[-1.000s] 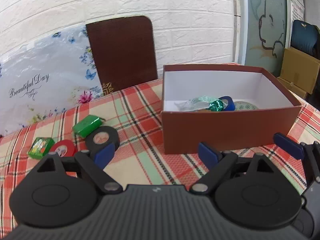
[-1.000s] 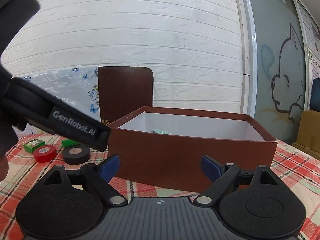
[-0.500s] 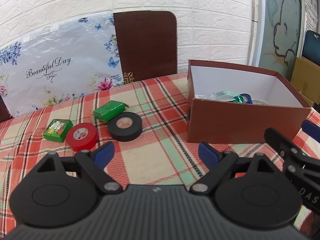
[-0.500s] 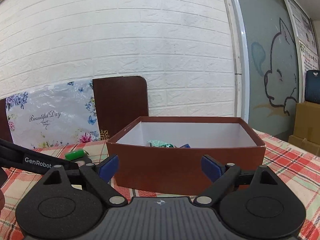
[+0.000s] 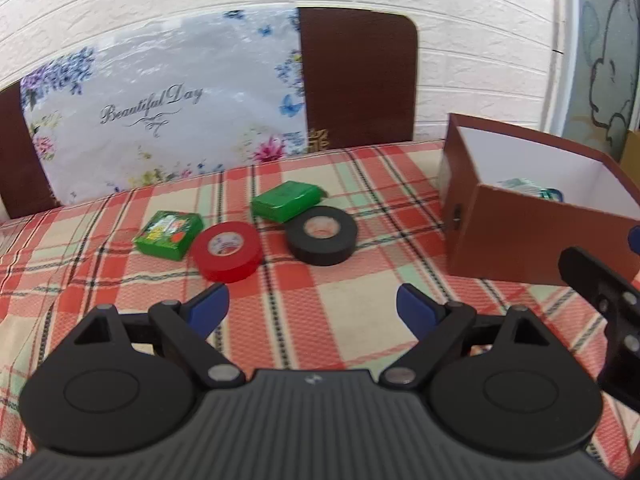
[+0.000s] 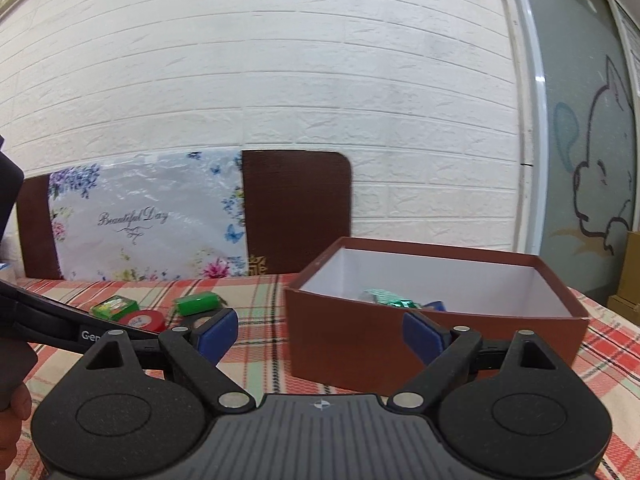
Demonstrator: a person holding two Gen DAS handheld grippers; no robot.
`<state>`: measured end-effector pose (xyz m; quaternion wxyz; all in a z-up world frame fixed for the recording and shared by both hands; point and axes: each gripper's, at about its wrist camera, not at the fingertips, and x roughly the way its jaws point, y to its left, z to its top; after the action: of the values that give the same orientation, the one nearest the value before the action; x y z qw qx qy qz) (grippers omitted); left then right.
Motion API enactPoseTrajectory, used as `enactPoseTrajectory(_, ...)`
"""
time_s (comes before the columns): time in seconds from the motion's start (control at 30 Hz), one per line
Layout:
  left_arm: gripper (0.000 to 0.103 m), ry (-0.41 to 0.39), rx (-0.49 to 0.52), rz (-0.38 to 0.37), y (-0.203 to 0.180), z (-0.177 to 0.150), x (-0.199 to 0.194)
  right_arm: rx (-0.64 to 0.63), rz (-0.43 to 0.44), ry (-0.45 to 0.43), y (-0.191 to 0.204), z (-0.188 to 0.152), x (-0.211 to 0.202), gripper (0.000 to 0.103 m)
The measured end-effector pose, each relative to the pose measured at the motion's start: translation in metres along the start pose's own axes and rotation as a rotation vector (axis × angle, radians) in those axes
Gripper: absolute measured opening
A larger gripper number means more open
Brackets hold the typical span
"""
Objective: Organize objects
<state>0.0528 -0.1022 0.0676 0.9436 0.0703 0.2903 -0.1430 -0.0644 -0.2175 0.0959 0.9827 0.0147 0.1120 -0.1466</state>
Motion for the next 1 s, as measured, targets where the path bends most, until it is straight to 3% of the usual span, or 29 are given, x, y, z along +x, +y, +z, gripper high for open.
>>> enactPoseTrajectory(0.23,0.092,0.021,-0.062,0.143,0.056,-0.020,0.024,-0.075,0.125,0.049,0.033,-0.003,0.026,0.088)
enactPoseTrajectory(0.37,0.092,0.078,-0.106,0.241,0.090,-0.041,0.049,-0.135,0.183,0.097,0.057,-0.011,0.052,0.087)
enactPoseTrajectory(0.4,0.096,0.095,-0.115,0.258,0.097,-0.048,0.056,-0.155,0.199,0.107,0.063,-0.013,0.059,0.087)
enactPoseTrajectory(0.5,0.102,0.056,-0.237,0.190,0.121,-0.056,0.056,-0.221,0.243,0.132,0.080,-0.019,0.084,0.086)
enactPoseTrajectory(0.67,0.103,0.046,-0.211,0.205,0.111,-0.055,0.060,-0.253,0.258,0.208,0.093,-0.023,0.142,0.085)
enactPoseTrajectory(0.83,0.103,0.046,-0.208,0.209,0.112,-0.056,0.063,-0.223,0.263,0.346,0.102,-0.024,0.207,0.085)
enactPoseTrajectory(0.9,0.103,0.046,-0.208,0.209,0.112,-0.056,0.063,-0.153,0.295,0.376,0.097,-0.022,0.221,0.085)
enactPoseTrajectory(1.0,0.103,0.046,-0.208,0.209,0.112,-0.056,0.062,-0.137,0.295,0.374,0.094,-0.023,0.219,0.076)
